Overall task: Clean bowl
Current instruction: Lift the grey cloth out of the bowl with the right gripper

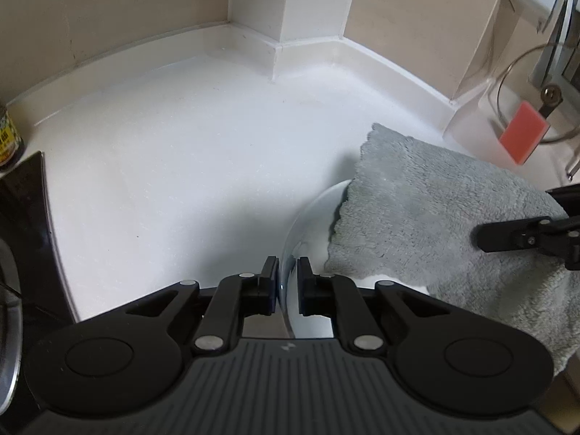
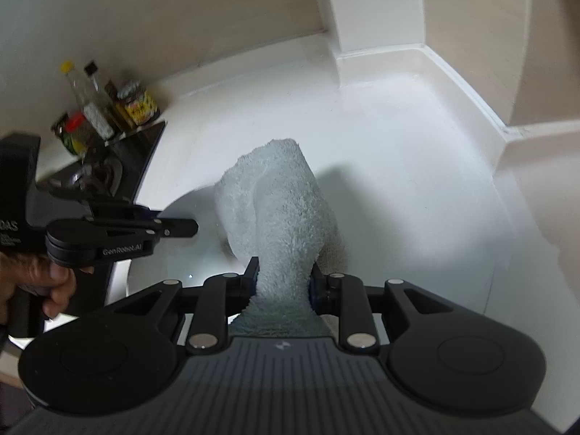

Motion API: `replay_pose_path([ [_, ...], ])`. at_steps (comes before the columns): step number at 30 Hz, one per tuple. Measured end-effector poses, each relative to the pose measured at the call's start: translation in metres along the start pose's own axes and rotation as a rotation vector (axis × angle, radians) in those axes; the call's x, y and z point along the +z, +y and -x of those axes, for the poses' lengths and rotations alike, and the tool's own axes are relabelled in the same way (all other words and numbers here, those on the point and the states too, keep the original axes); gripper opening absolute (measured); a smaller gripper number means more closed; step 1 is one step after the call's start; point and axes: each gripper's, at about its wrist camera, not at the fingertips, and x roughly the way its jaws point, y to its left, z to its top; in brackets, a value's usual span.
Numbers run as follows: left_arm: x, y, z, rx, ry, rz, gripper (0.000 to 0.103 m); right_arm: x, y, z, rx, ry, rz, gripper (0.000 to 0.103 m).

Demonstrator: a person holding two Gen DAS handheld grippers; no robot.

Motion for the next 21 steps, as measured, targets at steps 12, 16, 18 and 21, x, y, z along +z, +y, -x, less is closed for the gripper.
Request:
replay_pose_path([
  [12, -0.011, -0.004, 0.029, 0.042, -0.17, 0.201, 0.01, 0.034, 0.008, -0.029, -0.027, 0.011, 0.24, 0.022],
  [16, -0.017, -0.01, 0.034, 0.071, -0.2, 0.264, 0.01, 0.047, -0.021, -0.035, 0.126, 0.05, 0.161, 0.022],
  [18, -0.022, -0.021, 0.038, 0.114, -0.209, 0.27, 0.01, 0.053, -0.04, -0.036, 0.228, 0.04, 0.084, 0.022],
  [21, -0.027, -0.031, 0.041, 0.136, -0.214, 0.278, 0.01, 0.058, -0.057, -0.034, 0.261, -0.006, 0.012, 0.022],
])
